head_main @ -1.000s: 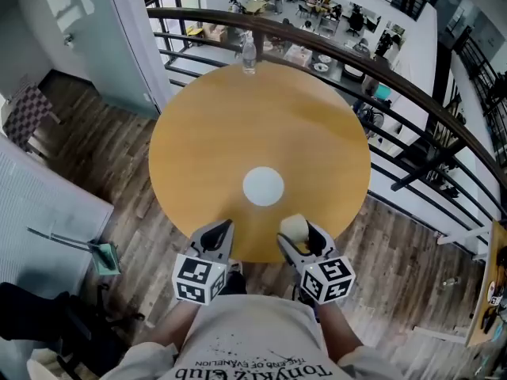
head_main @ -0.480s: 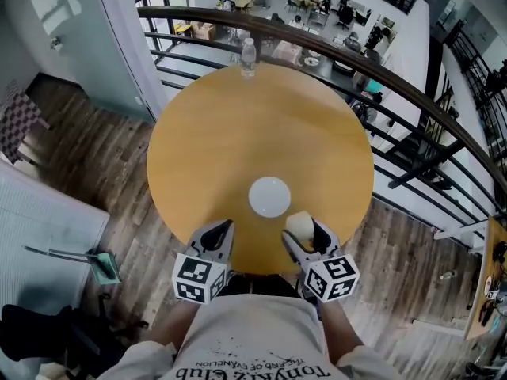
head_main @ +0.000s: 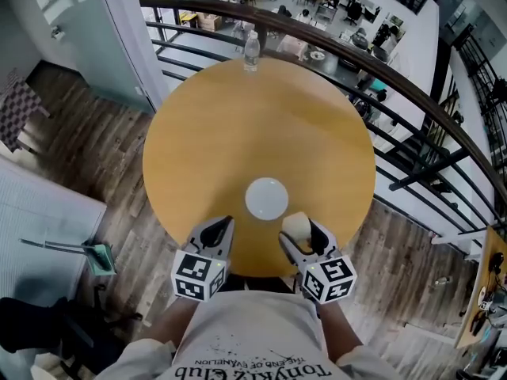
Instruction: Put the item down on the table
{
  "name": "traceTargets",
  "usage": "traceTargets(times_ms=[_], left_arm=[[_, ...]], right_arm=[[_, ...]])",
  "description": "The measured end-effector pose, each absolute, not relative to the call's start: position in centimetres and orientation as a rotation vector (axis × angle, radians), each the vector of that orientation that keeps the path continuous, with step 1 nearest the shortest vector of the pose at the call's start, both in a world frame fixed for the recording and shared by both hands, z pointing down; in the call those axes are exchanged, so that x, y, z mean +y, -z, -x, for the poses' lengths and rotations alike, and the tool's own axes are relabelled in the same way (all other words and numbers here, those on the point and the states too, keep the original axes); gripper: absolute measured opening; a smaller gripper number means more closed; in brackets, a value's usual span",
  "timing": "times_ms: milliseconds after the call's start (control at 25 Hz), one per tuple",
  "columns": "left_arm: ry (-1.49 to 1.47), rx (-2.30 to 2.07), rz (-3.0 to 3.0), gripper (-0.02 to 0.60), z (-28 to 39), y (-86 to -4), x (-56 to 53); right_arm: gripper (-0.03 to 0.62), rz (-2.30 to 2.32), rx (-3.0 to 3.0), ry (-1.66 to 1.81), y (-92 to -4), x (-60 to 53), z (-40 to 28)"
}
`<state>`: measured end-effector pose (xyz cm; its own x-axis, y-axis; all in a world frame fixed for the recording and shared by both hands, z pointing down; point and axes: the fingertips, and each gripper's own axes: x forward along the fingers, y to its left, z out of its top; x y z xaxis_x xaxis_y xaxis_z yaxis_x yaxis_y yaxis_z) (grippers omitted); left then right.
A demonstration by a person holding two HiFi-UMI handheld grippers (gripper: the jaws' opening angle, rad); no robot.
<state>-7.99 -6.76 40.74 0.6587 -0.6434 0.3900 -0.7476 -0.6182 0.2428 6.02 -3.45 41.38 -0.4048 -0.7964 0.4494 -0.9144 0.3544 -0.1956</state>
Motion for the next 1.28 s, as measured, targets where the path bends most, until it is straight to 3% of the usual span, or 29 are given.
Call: traceTargets(times_ms=[1280], left_arm=[[-0.484, -1.062, -2.462, 0.023, 5.1, -46.5, -11.4]], right_arm=[[0.313, -1.382, -2.286, -0.651, -48.2, -10.0, -7.1]])
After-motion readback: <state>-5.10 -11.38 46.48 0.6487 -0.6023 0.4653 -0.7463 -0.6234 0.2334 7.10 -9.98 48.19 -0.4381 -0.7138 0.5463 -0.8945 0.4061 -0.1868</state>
